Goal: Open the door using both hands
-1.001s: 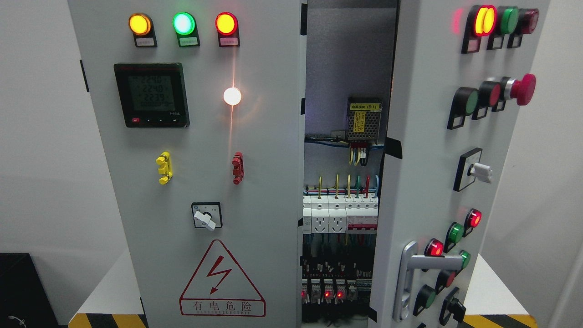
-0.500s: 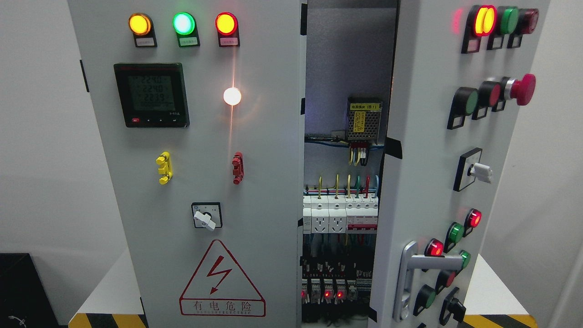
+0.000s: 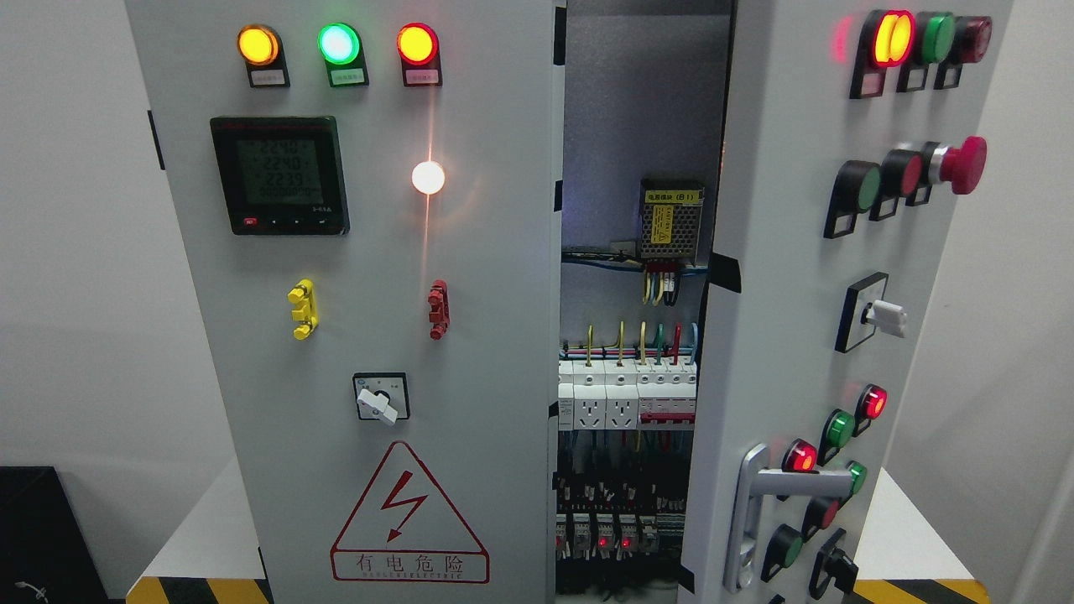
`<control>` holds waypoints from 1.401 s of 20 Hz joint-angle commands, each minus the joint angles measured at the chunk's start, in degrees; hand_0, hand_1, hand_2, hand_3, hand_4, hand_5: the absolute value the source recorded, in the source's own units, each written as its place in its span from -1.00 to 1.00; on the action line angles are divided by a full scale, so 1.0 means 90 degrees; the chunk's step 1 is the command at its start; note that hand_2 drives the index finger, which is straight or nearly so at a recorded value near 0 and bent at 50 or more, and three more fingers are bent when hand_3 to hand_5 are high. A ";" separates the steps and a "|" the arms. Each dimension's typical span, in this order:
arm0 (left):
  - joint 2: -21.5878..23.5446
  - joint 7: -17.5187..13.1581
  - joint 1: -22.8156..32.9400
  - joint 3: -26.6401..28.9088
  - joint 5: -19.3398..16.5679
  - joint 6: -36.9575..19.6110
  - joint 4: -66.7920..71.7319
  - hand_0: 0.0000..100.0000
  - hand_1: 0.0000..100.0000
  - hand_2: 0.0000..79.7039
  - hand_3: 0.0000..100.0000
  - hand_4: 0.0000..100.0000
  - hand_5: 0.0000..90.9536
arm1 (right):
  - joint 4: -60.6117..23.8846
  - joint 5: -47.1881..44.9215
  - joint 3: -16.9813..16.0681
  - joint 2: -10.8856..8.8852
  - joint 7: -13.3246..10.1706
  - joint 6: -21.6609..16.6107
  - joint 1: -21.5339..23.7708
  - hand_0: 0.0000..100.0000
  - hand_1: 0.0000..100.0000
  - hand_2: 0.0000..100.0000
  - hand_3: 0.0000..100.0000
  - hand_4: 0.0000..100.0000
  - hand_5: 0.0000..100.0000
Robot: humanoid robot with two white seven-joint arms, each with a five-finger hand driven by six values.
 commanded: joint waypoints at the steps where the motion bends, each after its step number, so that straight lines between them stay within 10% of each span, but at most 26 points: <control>1: 0.0630 -0.0027 0.0711 -0.0152 -0.0077 -0.0565 -0.2370 -1.00 -1.00 -1.00 -1.00 -1.00 -1.00 | 0.0000 0.0000 0.0000 0.0000 0.0004 0.0001 -0.0002 -1.00 -1.00 -1.00 -1.00 -1.00 -1.00; 5: 0.0894 -0.0027 0.0867 -0.0338 -0.0068 -0.1464 -0.3014 -1.00 -1.00 -1.00 -1.00 -1.00 -1.00 | 0.0000 0.0000 0.0000 0.0000 0.0004 0.0001 0.0008 -1.00 -1.00 -1.00 -1.00 -1.00 -1.00; 28: 0.2213 0.0032 0.1786 -0.0797 -0.0067 -0.1358 -0.8883 -1.00 -1.00 -1.00 -1.00 -1.00 -1.00 | 0.0000 0.0000 0.0000 0.0000 0.0004 0.0001 -0.0002 -1.00 -1.00 -1.00 -1.00 -1.00 -1.00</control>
